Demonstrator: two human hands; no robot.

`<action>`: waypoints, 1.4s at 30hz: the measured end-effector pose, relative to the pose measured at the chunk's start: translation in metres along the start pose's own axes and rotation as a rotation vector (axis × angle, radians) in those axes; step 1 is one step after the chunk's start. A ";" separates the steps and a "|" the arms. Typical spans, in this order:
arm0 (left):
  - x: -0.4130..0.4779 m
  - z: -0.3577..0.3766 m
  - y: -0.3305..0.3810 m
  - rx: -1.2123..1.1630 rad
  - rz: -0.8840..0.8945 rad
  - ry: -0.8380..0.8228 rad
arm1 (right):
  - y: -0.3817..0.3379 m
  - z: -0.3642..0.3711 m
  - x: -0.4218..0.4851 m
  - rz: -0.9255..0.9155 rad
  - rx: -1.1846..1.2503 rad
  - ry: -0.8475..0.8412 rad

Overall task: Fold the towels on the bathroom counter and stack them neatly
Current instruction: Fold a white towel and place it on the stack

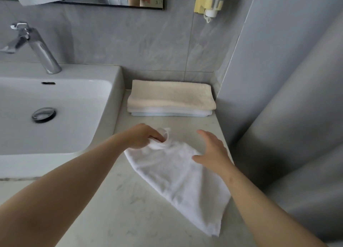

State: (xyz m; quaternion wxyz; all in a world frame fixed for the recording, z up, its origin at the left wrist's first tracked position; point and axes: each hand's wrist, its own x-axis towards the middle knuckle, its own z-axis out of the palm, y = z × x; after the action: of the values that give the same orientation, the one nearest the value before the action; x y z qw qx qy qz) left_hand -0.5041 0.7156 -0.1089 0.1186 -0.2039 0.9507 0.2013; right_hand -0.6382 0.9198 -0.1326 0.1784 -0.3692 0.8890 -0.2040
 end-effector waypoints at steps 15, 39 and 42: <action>-0.020 -0.038 0.017 -0.271 -0.053 0.152 | -0.062 -0.053 0.043 -0.214 -0.207 0.129; -0.023 -0.046 -0.033 -0.644 -0.185 0.045 | -0.118 -0.182 0.044 -0.412 0.394 0.286; -0.024 -0.047 -0.042 -0.809 -0.258 0.196 | -0.103 -0.184 0.050 -0.311 0.558 0.370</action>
State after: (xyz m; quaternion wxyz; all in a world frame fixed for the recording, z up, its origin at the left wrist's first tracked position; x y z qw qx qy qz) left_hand -0.4716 0.6681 -0.0735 -0.0374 -0.3692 0.7687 0.5210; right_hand -0.6976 0.8598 0.0671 0.0752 -0.3939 0.7498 -0.5264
